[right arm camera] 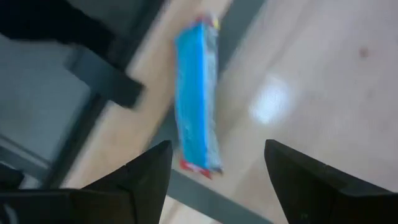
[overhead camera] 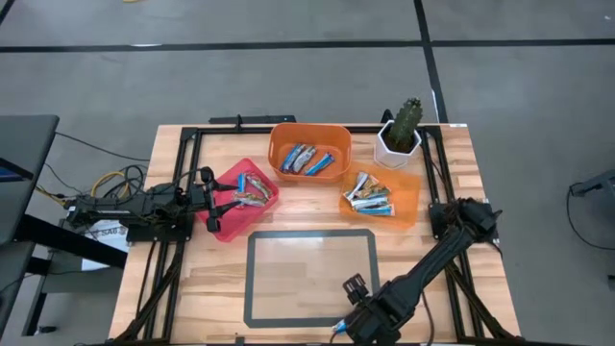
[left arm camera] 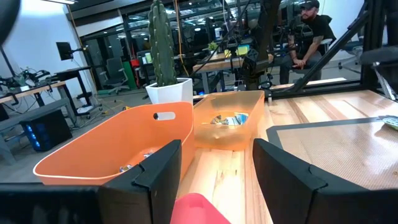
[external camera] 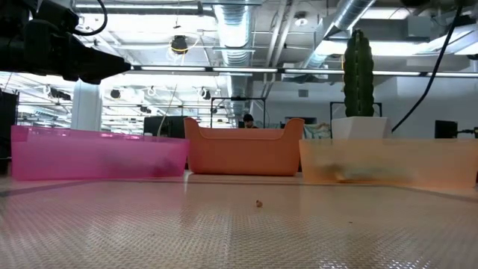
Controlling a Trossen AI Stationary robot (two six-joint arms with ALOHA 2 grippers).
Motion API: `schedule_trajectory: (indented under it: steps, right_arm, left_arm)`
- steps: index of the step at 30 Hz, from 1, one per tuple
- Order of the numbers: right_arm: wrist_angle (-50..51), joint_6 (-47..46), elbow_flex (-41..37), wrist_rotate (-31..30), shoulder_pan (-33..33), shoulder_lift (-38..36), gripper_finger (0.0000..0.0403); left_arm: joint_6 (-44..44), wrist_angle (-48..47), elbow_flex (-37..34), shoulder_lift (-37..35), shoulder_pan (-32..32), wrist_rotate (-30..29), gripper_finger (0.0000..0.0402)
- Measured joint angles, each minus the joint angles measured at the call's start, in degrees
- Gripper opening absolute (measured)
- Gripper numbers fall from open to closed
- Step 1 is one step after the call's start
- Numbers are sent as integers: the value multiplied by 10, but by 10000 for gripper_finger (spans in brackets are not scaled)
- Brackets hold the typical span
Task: Pick and place Granola Bars by type
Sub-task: Put the red granola bar into the red bin
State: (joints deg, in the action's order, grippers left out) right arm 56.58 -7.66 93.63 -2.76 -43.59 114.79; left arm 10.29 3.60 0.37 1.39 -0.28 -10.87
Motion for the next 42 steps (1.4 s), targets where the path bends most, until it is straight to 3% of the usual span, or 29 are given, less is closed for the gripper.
schedule_trajectory:
  steps: [16, 36, 42]
  right_arm:
    - [-54, -19, -2, -1, 1, 66, 249]
    - [-71, -20, -3, -2, -5, 94, 248]
    - [-95, -46, -28, -2, 2, 94, 225]
  left_arm:
    - [0, 0, 0, 1, 0, 0, 193]
    - [0, 0, 0, 1, 0, 0, 193]
    - [0, 0, 0, 1, 0, 0, 193]
